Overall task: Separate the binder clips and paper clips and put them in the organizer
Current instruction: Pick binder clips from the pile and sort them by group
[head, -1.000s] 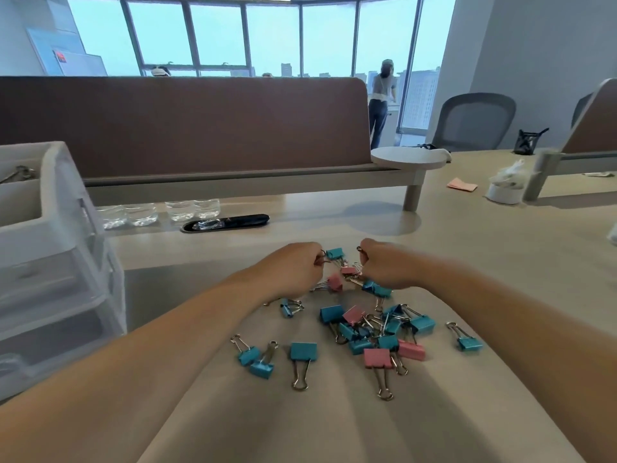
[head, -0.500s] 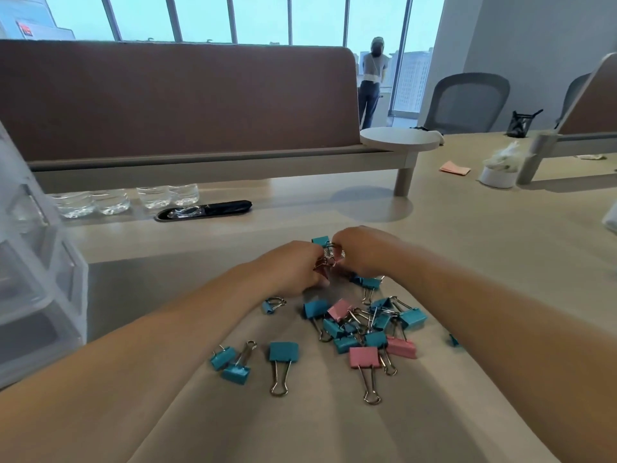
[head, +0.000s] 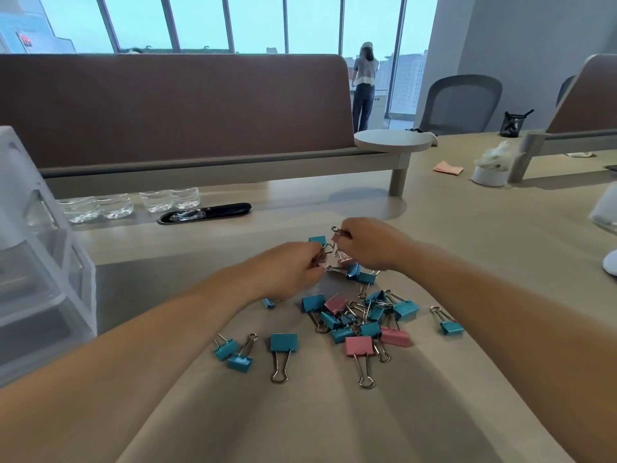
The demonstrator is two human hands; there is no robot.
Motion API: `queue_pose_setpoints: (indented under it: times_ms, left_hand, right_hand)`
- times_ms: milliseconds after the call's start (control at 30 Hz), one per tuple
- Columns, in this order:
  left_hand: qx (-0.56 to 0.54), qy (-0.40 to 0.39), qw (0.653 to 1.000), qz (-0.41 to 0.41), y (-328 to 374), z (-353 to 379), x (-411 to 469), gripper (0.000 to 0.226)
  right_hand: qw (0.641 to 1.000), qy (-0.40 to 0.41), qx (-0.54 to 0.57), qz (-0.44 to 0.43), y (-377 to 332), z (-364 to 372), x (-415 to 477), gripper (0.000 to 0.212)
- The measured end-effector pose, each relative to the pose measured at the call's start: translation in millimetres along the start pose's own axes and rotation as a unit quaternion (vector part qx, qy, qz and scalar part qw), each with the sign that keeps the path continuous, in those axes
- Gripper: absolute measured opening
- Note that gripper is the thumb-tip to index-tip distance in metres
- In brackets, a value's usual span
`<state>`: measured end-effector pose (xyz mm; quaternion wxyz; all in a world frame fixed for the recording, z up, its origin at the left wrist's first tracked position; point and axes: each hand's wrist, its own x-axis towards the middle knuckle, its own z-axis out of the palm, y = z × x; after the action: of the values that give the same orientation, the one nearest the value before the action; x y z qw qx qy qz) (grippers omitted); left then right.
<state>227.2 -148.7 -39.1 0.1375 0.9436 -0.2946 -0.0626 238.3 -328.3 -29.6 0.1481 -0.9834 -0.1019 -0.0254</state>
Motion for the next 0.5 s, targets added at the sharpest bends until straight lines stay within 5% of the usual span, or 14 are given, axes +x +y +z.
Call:
queue_pose_setpoints:
  times_ms: [133, 500]
  left_hand:
    - [0.006, -0.025, 1.0, 0.01, 9.4, -5.1, -6.1, 0.012]
    - [0.092, -0.134, 0.985, 0.055, 28.5, -9.6, -7.4, 0.053]
  right_hand:
    - [0.998, 0.043, 0.039, 0.027, 4.3, -3.3, -6.4, 0.026]
    - [0.999, -0.009, 0.016, 0.049, 9.6, -2.5, -23.7, 0.027]
